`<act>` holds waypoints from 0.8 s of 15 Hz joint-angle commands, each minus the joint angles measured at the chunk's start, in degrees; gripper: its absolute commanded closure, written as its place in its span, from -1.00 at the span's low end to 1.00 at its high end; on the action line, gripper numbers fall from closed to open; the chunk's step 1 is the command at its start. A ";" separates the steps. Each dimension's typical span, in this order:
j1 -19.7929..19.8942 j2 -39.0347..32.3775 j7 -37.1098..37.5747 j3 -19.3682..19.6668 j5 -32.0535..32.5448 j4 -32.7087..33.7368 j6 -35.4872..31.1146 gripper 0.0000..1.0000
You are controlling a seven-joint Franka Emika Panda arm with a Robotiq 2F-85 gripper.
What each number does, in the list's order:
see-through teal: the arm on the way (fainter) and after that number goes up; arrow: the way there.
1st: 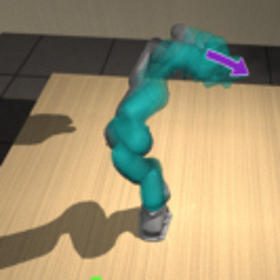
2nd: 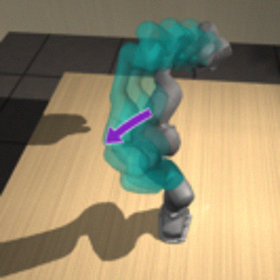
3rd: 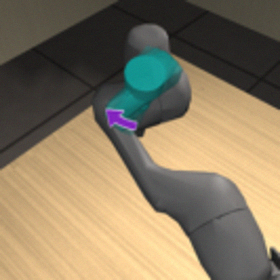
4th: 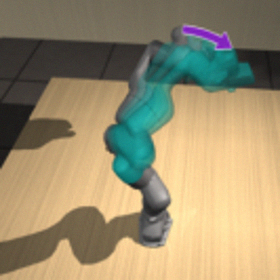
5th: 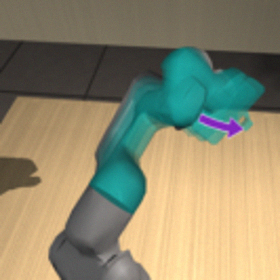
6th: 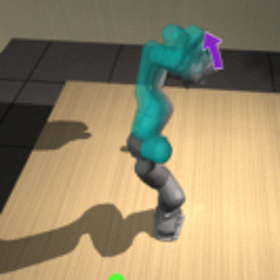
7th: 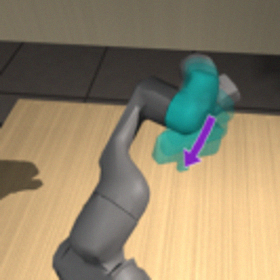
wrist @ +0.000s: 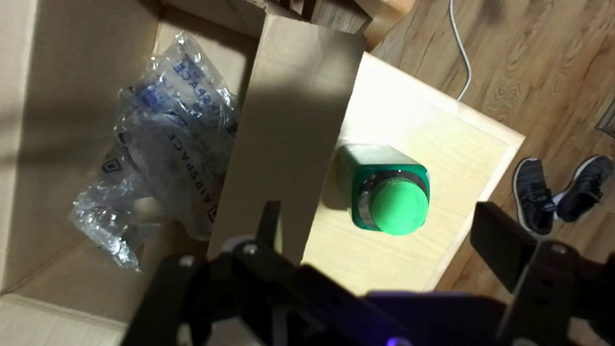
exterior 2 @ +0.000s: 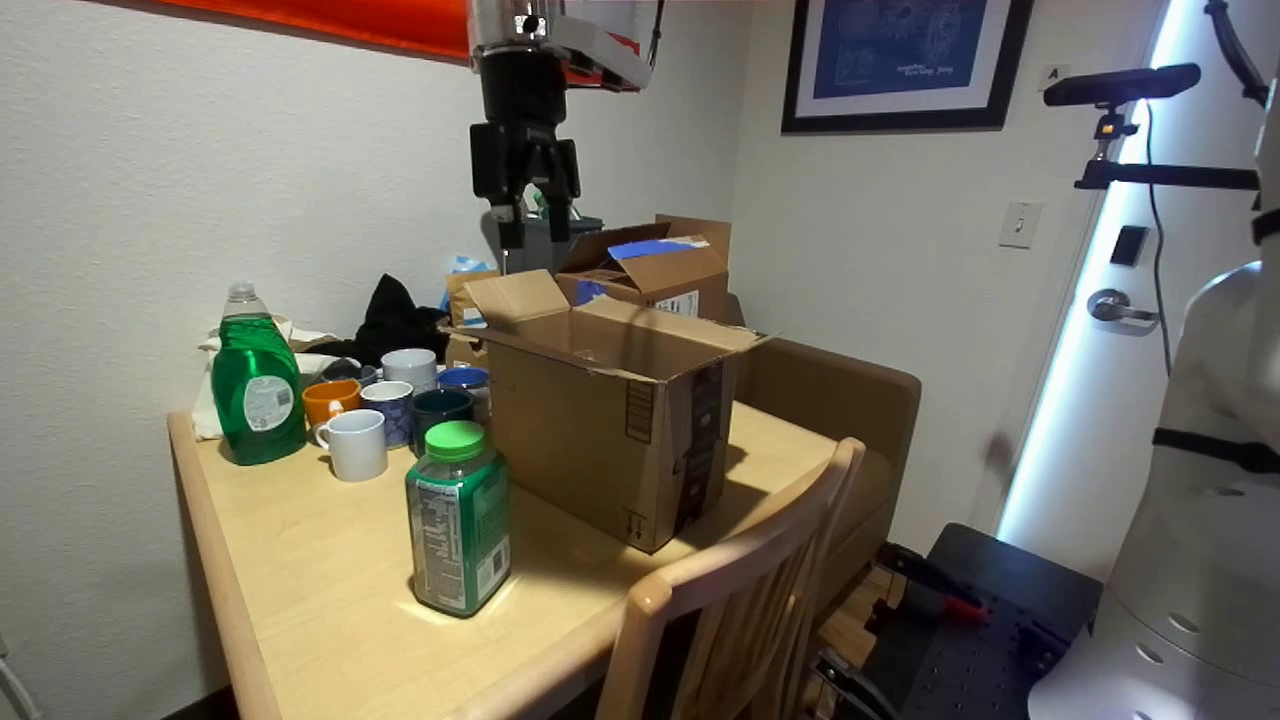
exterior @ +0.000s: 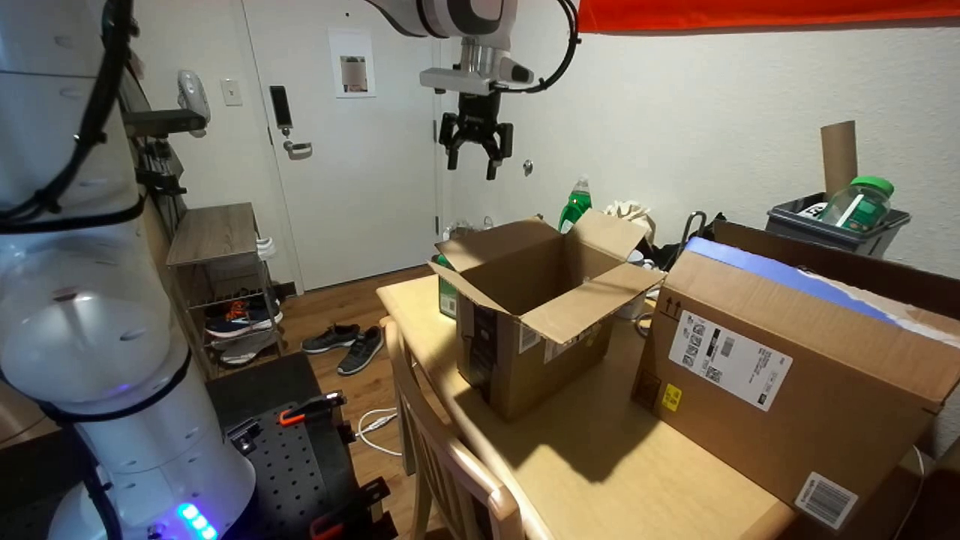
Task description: Remove the green bottle from the box.
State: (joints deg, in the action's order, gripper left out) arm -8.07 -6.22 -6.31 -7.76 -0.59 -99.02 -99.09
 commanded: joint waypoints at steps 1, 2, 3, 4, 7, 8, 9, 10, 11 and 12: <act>0.61 2.04 3.08 0.44 -2.52 -2.66 2.05 -1.00; 0.63 2.70 4.19 0.53 -2.73 -3.88 2.44 -1.00; 0.64 3.39 5.28 0.57 -2.83 -5.13 2.49 -1.00; 0.62 4.24 6.96 0.63 -2.89 -6.67 2.18 -1.00; 1.11 5.90 10.36 1.15 -2.95 -8.80 2.46 -1.00; 1.35 6.32 10.88 1.39 -3.18 -9.26 2.61 -1.00; 1.25 7.39 11.88 1.35 -3.59 -11.93 1.11 -1.00; 1.35 7.93 12.47 1.51 -3.77 -12.95 0.85 -1.00; 1.38 8.57 12.82 1.62 -4.17 -14.49 0.51 -1.00; 1.46 8.98 12.88 1.76 -4.52 -15.57 0.42 -1.00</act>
State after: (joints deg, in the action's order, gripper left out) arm -7.09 -0.95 4.92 -6.14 -3.33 -109.09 -97.44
